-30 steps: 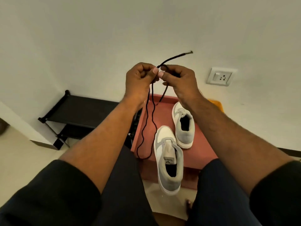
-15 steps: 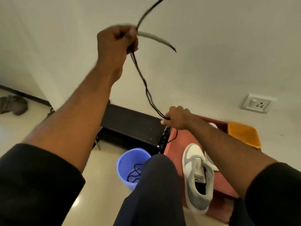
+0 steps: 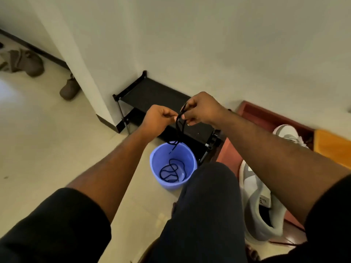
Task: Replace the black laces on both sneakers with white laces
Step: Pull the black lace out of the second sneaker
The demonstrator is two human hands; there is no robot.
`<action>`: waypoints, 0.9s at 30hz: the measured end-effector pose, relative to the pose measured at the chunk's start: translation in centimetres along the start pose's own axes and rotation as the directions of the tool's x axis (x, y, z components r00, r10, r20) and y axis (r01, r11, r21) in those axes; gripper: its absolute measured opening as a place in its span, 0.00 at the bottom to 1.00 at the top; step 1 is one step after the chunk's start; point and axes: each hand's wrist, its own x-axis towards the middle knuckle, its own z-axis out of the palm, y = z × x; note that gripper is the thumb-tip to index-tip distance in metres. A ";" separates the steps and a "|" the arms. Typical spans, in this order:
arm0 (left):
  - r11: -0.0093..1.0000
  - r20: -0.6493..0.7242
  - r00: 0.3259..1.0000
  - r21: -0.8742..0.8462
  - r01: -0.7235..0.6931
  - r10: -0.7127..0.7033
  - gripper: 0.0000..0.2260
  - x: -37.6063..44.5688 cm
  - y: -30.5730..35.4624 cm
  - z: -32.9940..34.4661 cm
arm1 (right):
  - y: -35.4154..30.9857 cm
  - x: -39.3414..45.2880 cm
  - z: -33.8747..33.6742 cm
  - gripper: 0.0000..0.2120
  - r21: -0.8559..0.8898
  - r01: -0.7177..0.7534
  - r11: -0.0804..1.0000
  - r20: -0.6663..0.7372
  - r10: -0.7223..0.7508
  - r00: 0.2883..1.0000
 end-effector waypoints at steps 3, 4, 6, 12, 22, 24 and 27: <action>0.997 0.054 0.996 0.042 0.066 -0.068 0.04 1.1 -4.3 1.4 | 3.2 2.2 2.9 0.04 0.002 -0.053 0.999 0.008 0.053 0.999; 0.995 0.060 0.995 0.066 0.079 -0.083 0.04 1.4 -5.7 2.0 | 4.4 3.0 3.8 0.05 -0.013 -0.068 0.998 0.012 0.069 0.998; 0.987 0.052 0.992 0.123 0.108 -0.115 0.05 1.8 -8.5 3.2 | 6.8 4.3 5.6 0.05 -0.053 -0.097 0.994 0.036 0.099 0.994; 0.867 0.138 0.950 0.461 0.188 -0.280 0.09 3.4 -12.9 3.7 | 10.5 6.7 6.6 0.12 -0.250 -0.106 0.962 0.016 0.114 0.993; 0.875 0.206 0.973 0.484 -0.014 -0.099 0.11 6.1 -3.5 8.1 | 9.7 3.4 -2.3 0.04 -0.224 -0.124 0.967 -0.236 0.070 0.969; 0.889 0.218 0.976 0.452 -0.075 -0.028 0.10 6.3 0.3 10.5 | 9.8 1.2 -5.6 0.04 -0.215 -0.132 0.968 -0.313 0.060 0.948; 0.887 0.277 0.959 0.426 -0.182 0.064 0.08 6.2 5.8 14.9 | 11.0 -2.8 -10.8 0.04 -0.244 -0.114 0.963 -0.401 0.007 0.916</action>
